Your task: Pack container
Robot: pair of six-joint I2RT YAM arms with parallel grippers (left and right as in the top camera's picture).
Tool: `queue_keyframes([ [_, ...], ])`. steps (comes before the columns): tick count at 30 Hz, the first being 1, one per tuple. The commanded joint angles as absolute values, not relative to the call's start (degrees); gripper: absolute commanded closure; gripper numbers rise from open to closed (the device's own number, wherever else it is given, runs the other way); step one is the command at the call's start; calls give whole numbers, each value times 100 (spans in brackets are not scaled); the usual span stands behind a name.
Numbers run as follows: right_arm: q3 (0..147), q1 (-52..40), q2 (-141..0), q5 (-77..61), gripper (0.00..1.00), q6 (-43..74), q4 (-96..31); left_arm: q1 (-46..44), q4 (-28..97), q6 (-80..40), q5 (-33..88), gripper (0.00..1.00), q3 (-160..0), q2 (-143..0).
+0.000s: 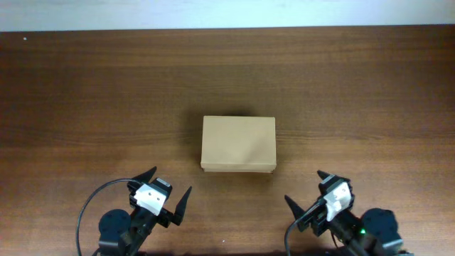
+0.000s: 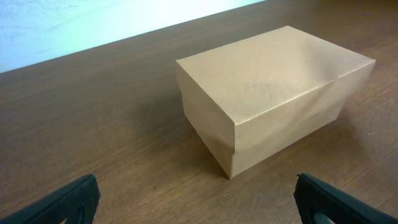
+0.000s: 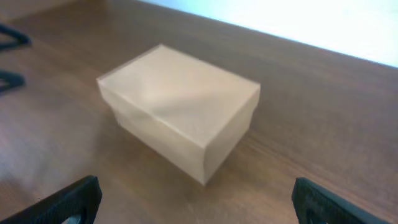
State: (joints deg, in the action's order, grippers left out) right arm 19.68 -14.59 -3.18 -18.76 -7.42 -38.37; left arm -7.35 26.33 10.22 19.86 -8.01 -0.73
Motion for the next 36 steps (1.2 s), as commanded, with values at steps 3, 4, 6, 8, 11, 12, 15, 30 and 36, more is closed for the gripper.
queue_keyframes([
  [3, 1197, -1516, -19, -1730, 0, -873, -3540, -707, 2626, 974, 1968, 0, -757, -30],
  [4, 1085, -1529, -19, -1732, 1, -854, -3503, -707, 2626, 974, 1966, 0, -757, -30],
  [6, 915, -1640, -19, -1721, 1, -860, -3485, -707, 2626, 974, 1966, 0, -757, -30],
  [8, 915, -1752, -19, -1625, 1, -858, -3470, -707, 2626, 974, 1968, 0, -757, -30],
  [11, 915, -1887, -19, -1621, 1, -858, -3470, -707, 2626, 974, 1966, 0, -757, -30],
  [12, 915, -1885, -19, -1621, 1, -858, -3470, -707, 2626, 974, 1966, 0, -757, -30],
  [15, 915, -1865, -19, -1621, 1, -858, -3470, -707, 2626, 974, 1966, 0, -757, -30],
  [30, 915, -1865, -19, -1621, 1, -858, -3470, -707, 2626, 974, 1966, 1, -757, -30],
  [36, 915, -1865, -19, -1621, 1, -858, -3470, -707, 2626, 974, 1968, 0, -757, -30],
])
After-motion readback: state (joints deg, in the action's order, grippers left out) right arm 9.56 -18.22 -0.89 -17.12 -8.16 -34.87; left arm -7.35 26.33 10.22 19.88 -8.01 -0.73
